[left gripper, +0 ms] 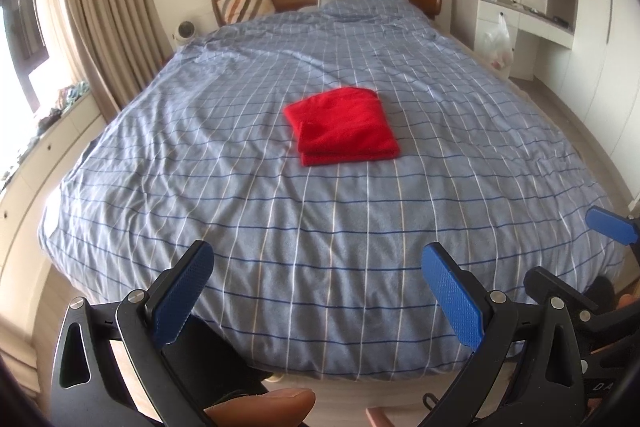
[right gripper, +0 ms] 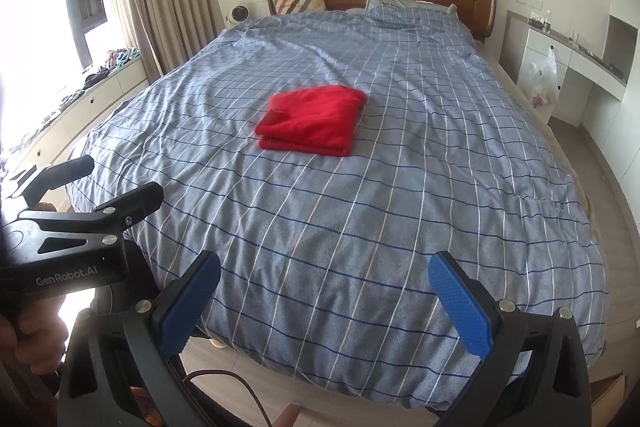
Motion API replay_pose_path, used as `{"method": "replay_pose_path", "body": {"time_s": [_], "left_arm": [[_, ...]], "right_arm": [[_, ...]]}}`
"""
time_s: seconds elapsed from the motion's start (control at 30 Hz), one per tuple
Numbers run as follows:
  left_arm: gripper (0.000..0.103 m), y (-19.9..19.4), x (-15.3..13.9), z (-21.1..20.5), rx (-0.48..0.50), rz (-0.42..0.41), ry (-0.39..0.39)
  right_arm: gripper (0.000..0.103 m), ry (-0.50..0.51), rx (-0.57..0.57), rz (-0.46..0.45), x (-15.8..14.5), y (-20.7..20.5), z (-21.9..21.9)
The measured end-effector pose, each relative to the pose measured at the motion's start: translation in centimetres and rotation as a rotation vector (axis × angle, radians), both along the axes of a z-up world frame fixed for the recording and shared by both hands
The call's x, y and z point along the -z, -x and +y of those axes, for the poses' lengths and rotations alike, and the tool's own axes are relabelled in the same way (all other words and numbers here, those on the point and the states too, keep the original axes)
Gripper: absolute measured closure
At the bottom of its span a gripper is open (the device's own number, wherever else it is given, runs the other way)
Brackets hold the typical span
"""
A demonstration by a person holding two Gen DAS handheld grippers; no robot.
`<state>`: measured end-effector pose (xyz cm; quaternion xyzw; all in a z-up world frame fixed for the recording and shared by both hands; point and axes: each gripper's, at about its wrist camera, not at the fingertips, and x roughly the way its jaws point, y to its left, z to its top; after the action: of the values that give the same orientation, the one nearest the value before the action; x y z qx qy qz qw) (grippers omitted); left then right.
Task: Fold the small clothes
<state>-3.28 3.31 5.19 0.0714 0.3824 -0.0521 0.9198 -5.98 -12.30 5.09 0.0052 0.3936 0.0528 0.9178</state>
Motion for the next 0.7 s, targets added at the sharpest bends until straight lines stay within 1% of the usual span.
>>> {"method": "replay_pose_path", "body": {"time_s": [0.17, 0.33, 0.57, 0.7], "left_arm": [[0.000, -1.1, 0.3, 0.2, -0.044, 0.018, 0.005], [0.000, -1.3, -0.7, 0.3, -0.065, -0.019, 0.008], [0.000, -1.9, -0.4, 0.2, -0.057, -0.023, -0.018], [0.000, -2.0, -0.5, 0.4, -0.075, -0.027, -0.007]], "right_arm": [[0.001, 0.006, -0.004, -0.041, -1.1, -0.2, 0.2], [0.001, 0.033, -0.003, -0.116, -3.2, -1.5, 0.4], [0.001, 0.076, 0.020, -0.103, -2.9, -2.5, 0.7], [0.001, 0.076, 0.045, -0.093, -2.7, -2.6, 0.5]]}}
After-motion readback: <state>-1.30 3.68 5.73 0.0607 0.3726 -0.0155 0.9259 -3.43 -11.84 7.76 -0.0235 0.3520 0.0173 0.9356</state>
